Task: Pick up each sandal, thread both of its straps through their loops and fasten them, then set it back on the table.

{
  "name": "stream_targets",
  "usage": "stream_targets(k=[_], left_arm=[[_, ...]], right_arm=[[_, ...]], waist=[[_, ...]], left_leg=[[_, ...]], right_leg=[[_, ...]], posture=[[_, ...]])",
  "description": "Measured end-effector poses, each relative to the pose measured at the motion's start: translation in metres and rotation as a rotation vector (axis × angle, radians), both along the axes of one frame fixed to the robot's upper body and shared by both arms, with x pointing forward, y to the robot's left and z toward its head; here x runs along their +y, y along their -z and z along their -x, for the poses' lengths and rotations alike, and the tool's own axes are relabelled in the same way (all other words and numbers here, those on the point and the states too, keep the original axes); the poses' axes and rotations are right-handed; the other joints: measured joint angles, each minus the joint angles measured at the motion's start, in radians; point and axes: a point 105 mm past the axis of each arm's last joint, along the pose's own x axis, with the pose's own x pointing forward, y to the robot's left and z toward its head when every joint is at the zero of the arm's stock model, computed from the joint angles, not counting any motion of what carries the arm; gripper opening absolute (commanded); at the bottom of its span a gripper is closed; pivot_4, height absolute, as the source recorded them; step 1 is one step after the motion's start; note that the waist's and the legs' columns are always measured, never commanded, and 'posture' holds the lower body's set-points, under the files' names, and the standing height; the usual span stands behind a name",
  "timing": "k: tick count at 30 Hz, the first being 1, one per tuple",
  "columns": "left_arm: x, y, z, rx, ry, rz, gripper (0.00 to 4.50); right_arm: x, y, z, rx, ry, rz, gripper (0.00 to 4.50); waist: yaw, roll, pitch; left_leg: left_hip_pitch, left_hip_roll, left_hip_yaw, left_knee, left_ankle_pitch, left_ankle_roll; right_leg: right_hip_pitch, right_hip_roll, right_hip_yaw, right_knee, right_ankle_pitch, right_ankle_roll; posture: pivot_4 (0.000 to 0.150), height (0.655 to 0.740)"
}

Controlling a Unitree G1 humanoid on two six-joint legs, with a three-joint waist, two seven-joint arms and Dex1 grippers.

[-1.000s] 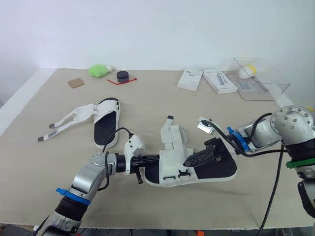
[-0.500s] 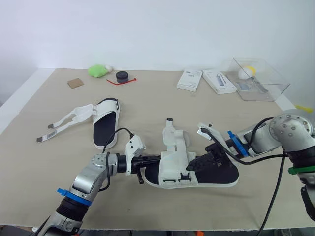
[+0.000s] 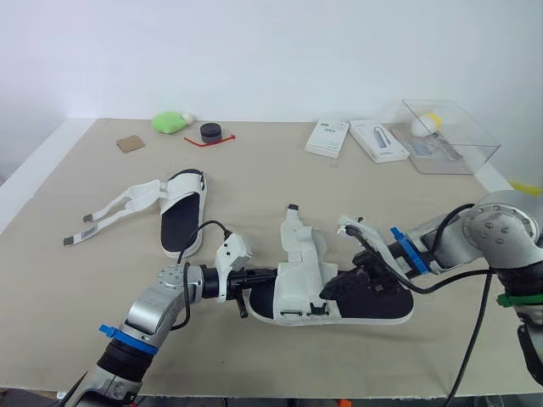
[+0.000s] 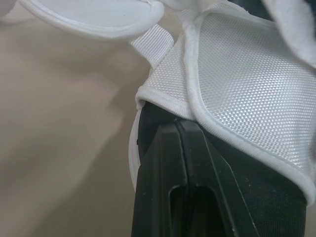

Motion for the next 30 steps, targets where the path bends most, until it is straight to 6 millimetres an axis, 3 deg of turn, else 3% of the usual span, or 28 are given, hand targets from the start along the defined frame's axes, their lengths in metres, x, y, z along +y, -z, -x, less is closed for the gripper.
stream_targets(k=[14, 15, 17, 24, 25, 27, 30], left_arm=[[0.000, 0.000, -0.001, -0.002, -0.008, -0.002, 0.00], [0.000, 0.000, -0.001, -0.002, -0.008, -0.002, 0.00], [0.000, 0.000, -0.001, -0.001, -0.009, -0.002, 0.00], [0.003, 0.001, -0.003, 0.000, -0.016, -0.006, 0.00], [0.002, 0.000, -0.003, -0.001, -0.014, -0.006, 0.00], [0.002, 0.000, -0.003, 0.000, -0.013, -0.006, 0.00], [0.001, 0.000, -0.002, -0.001, -0.008, -0.005, 0.00]], right_arm=[[0.002, 0.005, 0.011, -0.044, -0.069, 0.029, 0.03], [0.002, 0.004, 0.010, -0.048, -0.068, 0.023, 0.50], [0.002, 0.001, 0.010, -0.048, -0.066, 0.014, 0.86], [0.009, -0.019, -0.014, -0.064, 0.000, -0.090, 4.28], [0.011, -0.022, -0.020, -0.077, 0.021, -0.109, 4.40], [0.013, -0.022, -0.026, -0.079, 0.047, -0.123, 4.40], [0.018, -0.018, -0.033, -0.077, 0.077, -0.128, 3.18]], waist=[[-0.001, 0.000, 0.000], [0.000, 0.000, 0.000], [0.000, 0.000, 0.000], [-0.002, 0.000, 0.001], [-0.001, 0.000, 0.001], [-0.002, -0.001, 0.001], [-0.001, 0.000, 0.001]], left_leg=[[0.001, 0.000, 0.000, 0.000, 0.000, 0.000], [0.000, 0.000, 0.000, 0.000, 0.000, 0.000], [0.001, 0.000, 0.000, 0.000, 0.000, 0.000], [0.002, 0.000, 0.000, 0.000, 0.000, 0.000], [0.002, 0.000, 0.000, 0.000, 0.000, 0.000], [0.002, 0.000, 0.000, 0.000, 0.000, 0.000], [0.001, 0.000, 0.000, 0.000, 0.000, 0.000]], right_leg=[[0.000, 0.000, 0.000, 0.000, 0.000, 0.000], [0.000, 0.000, 0.000, 0.000, 0.000, 0.000], [0.000, 0.000, 0.000, 0.000, 0.000, 0.000], [-0.001, 0.000, 0.000, 0.000, 0.000, 0.000], [-0.001, 0.000, 0.000, 0.000, 0.000, 0.000], [-0.001, 0.000, 0.000, 0.000, 0.000, 0.000], [-0.001, 0.000, 0.000, 0.001, 0.002, 0.000]], posture=[[0.150, 0.7400], [0.150, 0.7400], [0.150, 0.7400], [0.150, 0.7400], [0.150, 0.7400], [0.150, 0.7400], [0.150, 0.7400]])
